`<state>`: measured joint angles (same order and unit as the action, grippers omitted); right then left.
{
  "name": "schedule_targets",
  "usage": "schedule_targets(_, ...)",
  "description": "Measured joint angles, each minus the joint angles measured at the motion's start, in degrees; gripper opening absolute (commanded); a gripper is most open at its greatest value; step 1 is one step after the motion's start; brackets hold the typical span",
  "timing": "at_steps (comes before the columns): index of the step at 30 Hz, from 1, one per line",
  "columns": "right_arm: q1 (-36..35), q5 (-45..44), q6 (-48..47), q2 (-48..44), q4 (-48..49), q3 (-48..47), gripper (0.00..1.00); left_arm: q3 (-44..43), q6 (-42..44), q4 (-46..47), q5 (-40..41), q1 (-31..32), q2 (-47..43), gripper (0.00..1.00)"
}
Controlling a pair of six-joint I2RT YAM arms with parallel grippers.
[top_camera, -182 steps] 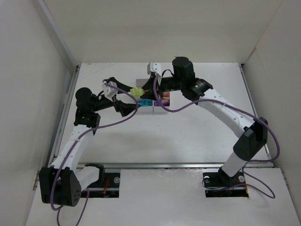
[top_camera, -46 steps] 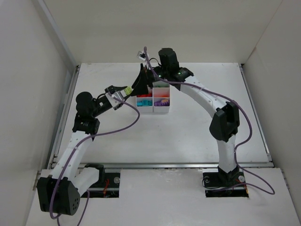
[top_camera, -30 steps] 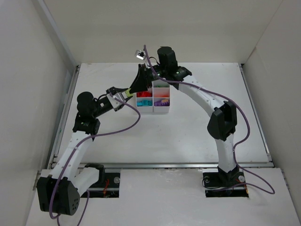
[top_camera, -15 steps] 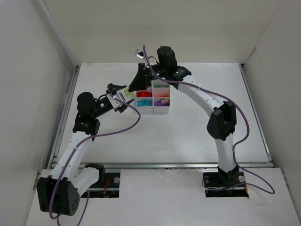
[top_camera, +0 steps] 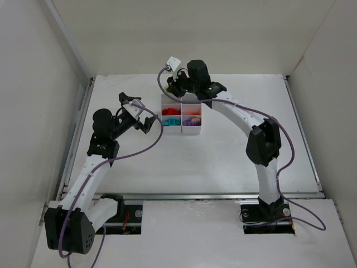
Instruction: Sort the legos into containers by color
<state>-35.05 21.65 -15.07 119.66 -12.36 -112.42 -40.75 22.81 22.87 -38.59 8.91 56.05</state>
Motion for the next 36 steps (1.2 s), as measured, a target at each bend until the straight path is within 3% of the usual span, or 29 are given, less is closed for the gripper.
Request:
schedule_targets(3,0.04,-4.94,-6.23,1.4,0.44,-1.29,0.0,0.7,-3.26,-0.02,2.1,0.0,0.46,1.0)
schedule_targets(9,0.07,-6.08,-15.82,2.75,0.72,0.2,0.0,1.9,-5.9,-0.63,5.14,0.0,0.59,1.0)
schedule_targets(16,0.04,-6.25,-20.17,3.41,0.61,1.99,0.03,2.32,-6.05,-0.44,7.5,-0.02,0.57,1.0)
schedule_targets(17,0.04,-6.25,-20.46,3.58,0.61,1.99,0.18,2.54,-6.08,-0.44,7.58,-0.02,0.57,1.0)
schedule_targets(19,0.04,-6.23,-20.85,3.91,0.61,1.99,0.29,2.82,-6.1,-0.48,7.61,-0.02,0.57,1.0)
schedule_targets(21,0.04,-6.03,-21.18,4.09,0.59,2.03,0.51,2.84,-6.08,-0.46,7.63,-0.02,0.57,1.0)
schedule_targets(22,0.04,-5.95,-21.27,4.09,0.48,2.08,0.63,2.84,-6.08,-0.39,7.61,-0.02,0.57,1.0)
schedule_targets(23,0.04,-5.79,-21.18,4.09,0.5,2.14,0.91,2.84,-6.08,-0.37,7.63,-0.02,0.57,1.0)
schedule_targets(24,0.04,-5.6,-21.24,4.09,0.57,2.25,1.0,2.84,-6.08,-0.37,7.63,-0.02,0.57,1.0)
schedule_targets(31,0.02,-6.78,-20.09,3.67,0.5,2.91,1.0,2.86,-6.1,0.5,7.61,-0.02,0.57,1.0)
schedule_targets(36,0.59,-13.99,-10.88,-0.33,1.29,3.43,1.0,3.8,-7.52,2.21,10.34,-0.02,0.46,1.0)
